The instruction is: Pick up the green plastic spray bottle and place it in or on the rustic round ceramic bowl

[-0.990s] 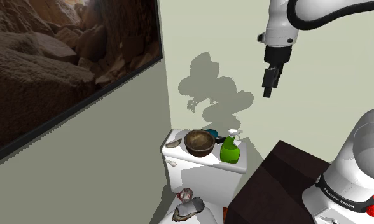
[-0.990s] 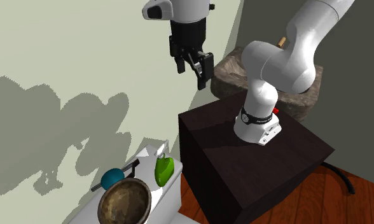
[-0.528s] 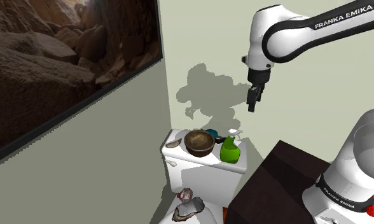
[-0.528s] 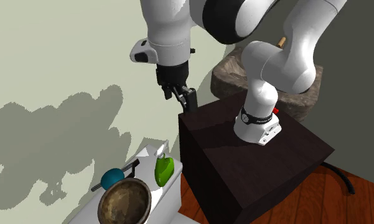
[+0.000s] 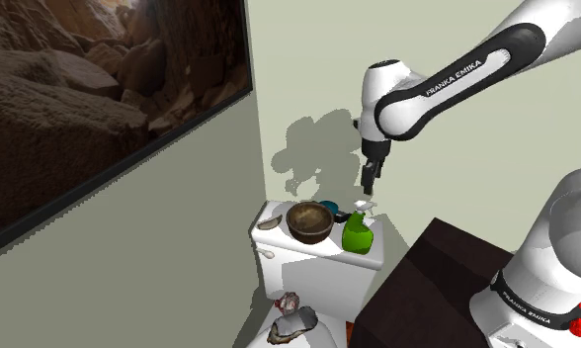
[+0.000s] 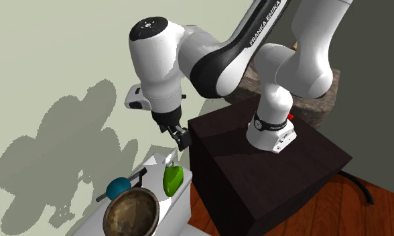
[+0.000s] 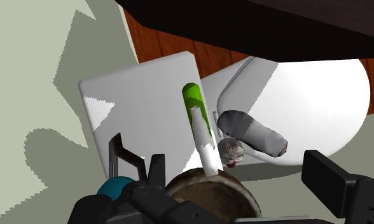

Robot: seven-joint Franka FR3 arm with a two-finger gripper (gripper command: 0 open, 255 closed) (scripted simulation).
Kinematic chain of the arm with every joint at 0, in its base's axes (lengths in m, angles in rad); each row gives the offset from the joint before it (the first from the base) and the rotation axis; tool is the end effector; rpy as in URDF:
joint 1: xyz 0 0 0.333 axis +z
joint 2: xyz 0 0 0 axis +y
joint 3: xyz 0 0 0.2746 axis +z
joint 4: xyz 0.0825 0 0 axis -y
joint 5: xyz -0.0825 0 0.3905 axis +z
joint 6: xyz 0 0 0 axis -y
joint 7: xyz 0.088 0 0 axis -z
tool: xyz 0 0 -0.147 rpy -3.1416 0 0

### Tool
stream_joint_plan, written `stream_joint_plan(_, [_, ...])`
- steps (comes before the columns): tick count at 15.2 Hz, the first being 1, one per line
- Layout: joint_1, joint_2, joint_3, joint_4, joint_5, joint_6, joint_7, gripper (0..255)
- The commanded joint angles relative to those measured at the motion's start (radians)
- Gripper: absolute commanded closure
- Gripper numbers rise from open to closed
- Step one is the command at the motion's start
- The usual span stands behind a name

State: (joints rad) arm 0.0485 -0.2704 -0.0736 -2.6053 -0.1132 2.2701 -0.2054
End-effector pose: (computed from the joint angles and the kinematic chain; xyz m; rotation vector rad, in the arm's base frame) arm 0.4235 -0.0143 0.2565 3.0569 0.3986 -0.1104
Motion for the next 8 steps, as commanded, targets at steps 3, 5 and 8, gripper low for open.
stream_joint_plan(3, [0.006, 0.165, 0.0, 0.03, -0.008, 0.143, -0.013, 0])
stream_joint_plan(5, [0.008, 0.248, 0.0, 0.055, -0.012, 0.205, -0.019, 0])
stream_joint_plan(8, [0.006, 0.285, -0.002, 0.046, -0.015, 0.25, -0.017, 0])
